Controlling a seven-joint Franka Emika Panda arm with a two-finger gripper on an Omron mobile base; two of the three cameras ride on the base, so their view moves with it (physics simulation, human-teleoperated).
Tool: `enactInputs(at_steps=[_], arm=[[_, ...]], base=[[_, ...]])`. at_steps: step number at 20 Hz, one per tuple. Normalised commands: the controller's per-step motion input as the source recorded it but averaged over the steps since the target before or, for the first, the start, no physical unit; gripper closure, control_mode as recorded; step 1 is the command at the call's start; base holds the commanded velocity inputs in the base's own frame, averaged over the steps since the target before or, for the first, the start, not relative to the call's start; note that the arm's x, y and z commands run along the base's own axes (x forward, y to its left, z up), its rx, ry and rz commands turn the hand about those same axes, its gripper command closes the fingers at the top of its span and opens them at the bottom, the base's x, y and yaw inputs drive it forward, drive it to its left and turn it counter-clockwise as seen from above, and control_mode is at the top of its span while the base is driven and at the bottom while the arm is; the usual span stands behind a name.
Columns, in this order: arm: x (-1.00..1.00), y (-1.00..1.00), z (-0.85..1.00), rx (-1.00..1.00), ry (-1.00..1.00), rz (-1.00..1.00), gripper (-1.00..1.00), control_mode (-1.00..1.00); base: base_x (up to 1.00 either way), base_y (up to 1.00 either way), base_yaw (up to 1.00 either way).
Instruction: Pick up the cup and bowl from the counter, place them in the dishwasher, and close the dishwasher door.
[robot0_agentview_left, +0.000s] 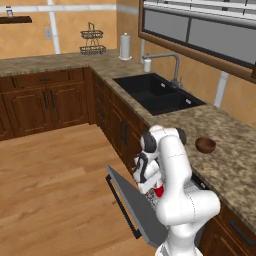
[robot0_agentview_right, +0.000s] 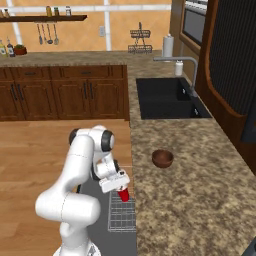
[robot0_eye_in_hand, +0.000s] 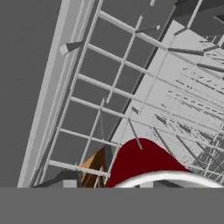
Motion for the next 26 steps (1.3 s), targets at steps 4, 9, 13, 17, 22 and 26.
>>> enactInputs(at_steps=[4,9,13,17,22,26], arm=[[-0.35,0.01,0.73,0.0,-0.03,-0.07,-1.0,-1.0],[-0.26,0.01,1.0,0.0,-0.01,-0.09,-1.0,-1.0],[-0.33,0.0,1.0,0.0,-0.06,-0.05,-1.0,-1.0],[-0.26,0.0,1.0,0.0,-0.17,-0.01,-1.0,-1.0],[-0.36,-0.22,1.0,0.03,-0.31,0.0,-1.0,-1.0],[-0.48,-0.25,1.0,0.08,-0.29,0.0,-1.0,-1.0]], base=[[0.0,0.0,0.0],[0.0,0.0,0.0],[0.0,0.0,0.0],[0.0,0.0,0.0],[0.0,0.0,0.0],[0.0,0.0,0.0]])
